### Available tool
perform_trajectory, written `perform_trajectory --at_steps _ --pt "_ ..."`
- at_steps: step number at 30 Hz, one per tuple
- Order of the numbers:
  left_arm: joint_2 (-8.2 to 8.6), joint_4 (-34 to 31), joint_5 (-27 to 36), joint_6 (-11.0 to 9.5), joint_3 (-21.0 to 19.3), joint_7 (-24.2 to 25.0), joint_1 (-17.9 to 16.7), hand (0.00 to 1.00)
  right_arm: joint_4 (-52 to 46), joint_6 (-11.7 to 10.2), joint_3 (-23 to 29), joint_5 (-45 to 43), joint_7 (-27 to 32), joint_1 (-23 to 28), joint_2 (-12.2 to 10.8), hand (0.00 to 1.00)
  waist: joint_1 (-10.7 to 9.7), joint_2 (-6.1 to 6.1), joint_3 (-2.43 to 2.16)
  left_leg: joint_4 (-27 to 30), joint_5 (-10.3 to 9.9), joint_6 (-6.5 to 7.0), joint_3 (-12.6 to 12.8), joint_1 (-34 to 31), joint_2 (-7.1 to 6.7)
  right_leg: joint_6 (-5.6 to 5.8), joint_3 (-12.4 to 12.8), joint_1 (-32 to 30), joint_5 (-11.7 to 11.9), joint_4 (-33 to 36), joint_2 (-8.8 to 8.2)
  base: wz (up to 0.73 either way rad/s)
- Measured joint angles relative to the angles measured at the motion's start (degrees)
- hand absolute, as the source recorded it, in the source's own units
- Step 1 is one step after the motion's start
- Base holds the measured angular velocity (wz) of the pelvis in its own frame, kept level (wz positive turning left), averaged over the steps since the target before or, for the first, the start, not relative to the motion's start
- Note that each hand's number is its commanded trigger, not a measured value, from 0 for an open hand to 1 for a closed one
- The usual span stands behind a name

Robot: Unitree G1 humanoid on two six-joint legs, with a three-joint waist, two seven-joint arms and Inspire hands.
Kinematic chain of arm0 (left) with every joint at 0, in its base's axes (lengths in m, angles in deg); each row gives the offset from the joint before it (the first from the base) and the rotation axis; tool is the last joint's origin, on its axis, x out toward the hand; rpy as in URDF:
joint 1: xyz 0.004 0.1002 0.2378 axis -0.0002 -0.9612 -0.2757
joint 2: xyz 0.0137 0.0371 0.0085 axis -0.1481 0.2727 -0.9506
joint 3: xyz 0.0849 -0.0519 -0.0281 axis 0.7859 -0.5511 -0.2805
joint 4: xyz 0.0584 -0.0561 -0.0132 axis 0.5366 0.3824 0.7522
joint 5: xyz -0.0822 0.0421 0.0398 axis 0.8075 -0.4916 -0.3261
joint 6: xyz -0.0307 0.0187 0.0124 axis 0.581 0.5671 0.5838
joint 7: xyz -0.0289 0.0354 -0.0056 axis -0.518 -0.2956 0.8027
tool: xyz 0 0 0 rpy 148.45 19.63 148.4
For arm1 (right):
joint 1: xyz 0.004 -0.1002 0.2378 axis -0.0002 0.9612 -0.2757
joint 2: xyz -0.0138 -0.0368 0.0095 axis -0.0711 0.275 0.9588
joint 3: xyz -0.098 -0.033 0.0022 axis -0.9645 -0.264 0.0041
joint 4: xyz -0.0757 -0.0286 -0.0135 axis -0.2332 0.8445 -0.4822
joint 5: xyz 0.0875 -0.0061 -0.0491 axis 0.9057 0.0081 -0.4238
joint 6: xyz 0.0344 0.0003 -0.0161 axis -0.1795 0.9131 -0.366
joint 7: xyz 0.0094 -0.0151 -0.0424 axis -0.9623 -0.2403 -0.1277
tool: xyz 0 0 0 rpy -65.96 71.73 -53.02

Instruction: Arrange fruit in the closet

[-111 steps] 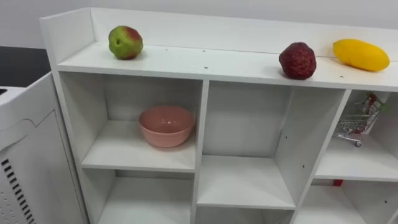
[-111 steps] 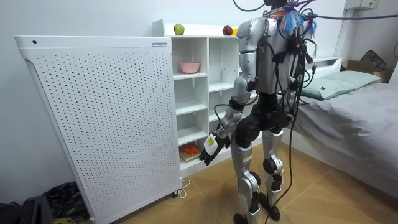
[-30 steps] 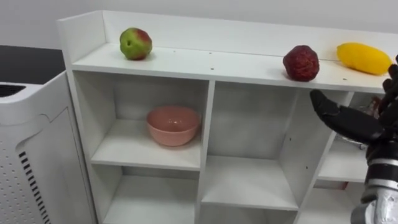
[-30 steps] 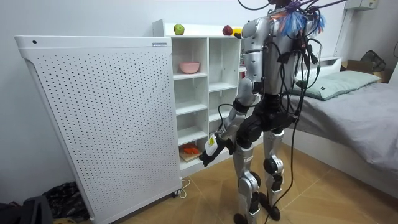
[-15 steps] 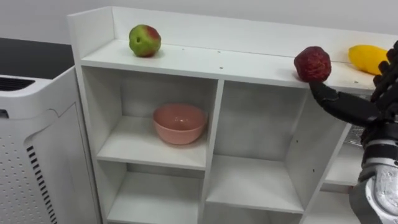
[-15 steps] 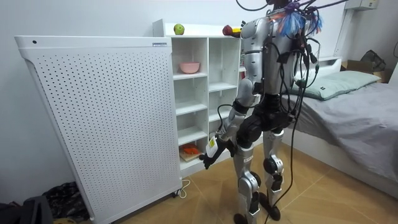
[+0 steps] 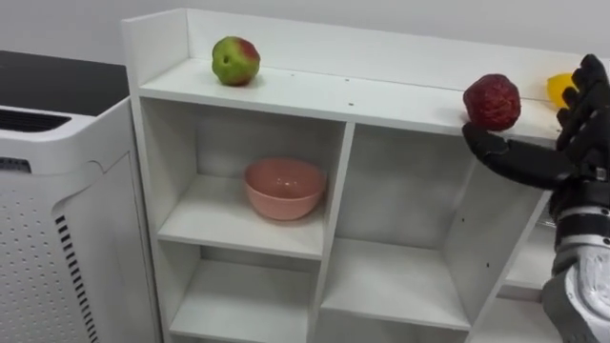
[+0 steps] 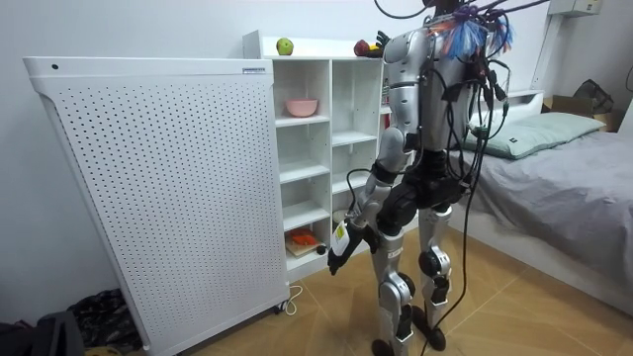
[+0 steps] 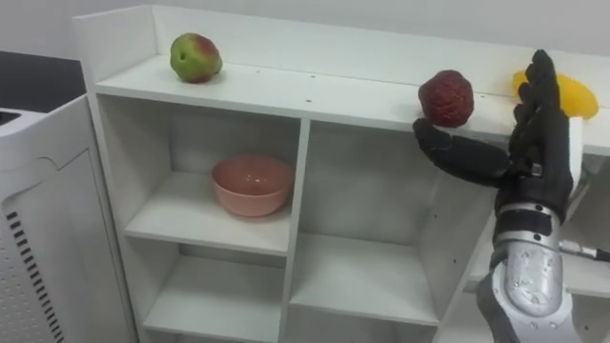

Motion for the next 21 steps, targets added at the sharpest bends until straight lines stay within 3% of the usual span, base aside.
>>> perform_trajectory --at_steps 6,12,21 --pt "-0.14 0.0 0.0 0.2 0.1 0.0 0.1 0.0 1.5 0.0 -1.6 0.5 -0.4 -3.1 1.3 0.0 0.0 -0.18 -0.13 0.0 0.0 0.0 -0.1 0.0 -0.01 0.0 -0.2 0.1 0.0 0.0 -0.02 0.0" --pt "-0.8 0.0 0.0 0.2 0.2 0.0 -0.1 0.0 2.0 0.0 -2.1 0.6 -2.1 -3.2 1.3 0.0 0.0 -0.57 -0.4 0.2 0.0 0.0 -0.4 0.0 -0.03 0.0 -0.9 0.4 0.0 0.0 -0.11 0.04" --pt "-1.17 0.0 0.0 0.3 0.0 0.0 -0.3 0.0 3.8 0.0 -2.4 0.6 -4.1 -3.3 1.9 0.0 0.2 -0.69 -0.44 1.2 0.0 0.01 -1.4 -1.0 -0.16 0.0 -1.6 0.2 0.0 0.0 -0.3 0.04"
